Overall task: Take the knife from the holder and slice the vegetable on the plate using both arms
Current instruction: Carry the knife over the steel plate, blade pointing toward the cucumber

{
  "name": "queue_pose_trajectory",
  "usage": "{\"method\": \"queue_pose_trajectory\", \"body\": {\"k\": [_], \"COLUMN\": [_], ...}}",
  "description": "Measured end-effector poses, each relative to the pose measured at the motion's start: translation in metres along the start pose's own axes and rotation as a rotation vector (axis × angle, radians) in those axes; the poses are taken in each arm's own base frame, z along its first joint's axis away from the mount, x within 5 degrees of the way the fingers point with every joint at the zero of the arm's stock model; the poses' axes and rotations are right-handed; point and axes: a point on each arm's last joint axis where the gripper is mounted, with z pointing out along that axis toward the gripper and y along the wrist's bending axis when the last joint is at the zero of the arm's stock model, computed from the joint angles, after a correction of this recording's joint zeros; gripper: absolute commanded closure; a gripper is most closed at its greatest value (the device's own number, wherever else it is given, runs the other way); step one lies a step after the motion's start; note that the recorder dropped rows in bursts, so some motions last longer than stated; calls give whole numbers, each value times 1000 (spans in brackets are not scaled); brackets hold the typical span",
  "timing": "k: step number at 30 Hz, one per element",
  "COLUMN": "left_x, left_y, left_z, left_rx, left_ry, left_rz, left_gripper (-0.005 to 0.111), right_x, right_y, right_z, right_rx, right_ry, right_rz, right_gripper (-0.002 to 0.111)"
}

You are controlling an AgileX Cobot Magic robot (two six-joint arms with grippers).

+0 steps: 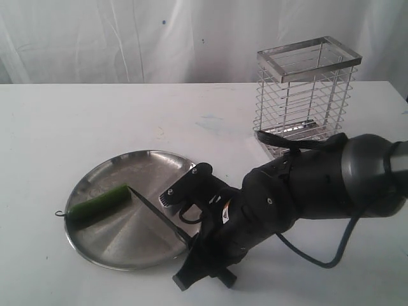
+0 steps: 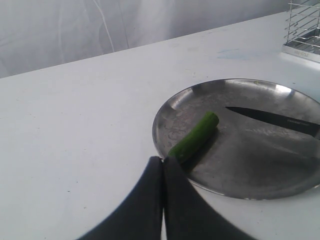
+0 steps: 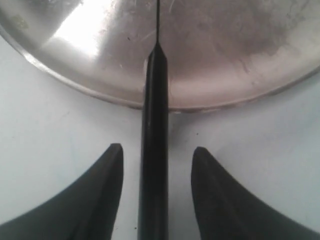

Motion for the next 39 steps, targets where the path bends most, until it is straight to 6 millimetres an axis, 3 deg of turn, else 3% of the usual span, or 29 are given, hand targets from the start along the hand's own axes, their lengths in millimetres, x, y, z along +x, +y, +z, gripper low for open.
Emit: {"method": "queue_pose_trajectory", "body": {"k": [39], "left_x": [0], "left_y": [0], "left_z": [0], "left_rx": [0], "left_ry": [0], "left_rz": [0], "left_gripper": [107], "right_x": [7], "right_y": [-1], "right_z": [9], "right_rx": [3], "right_ry": [31], "right_rz": [-17], "right_gripper": [67]}}
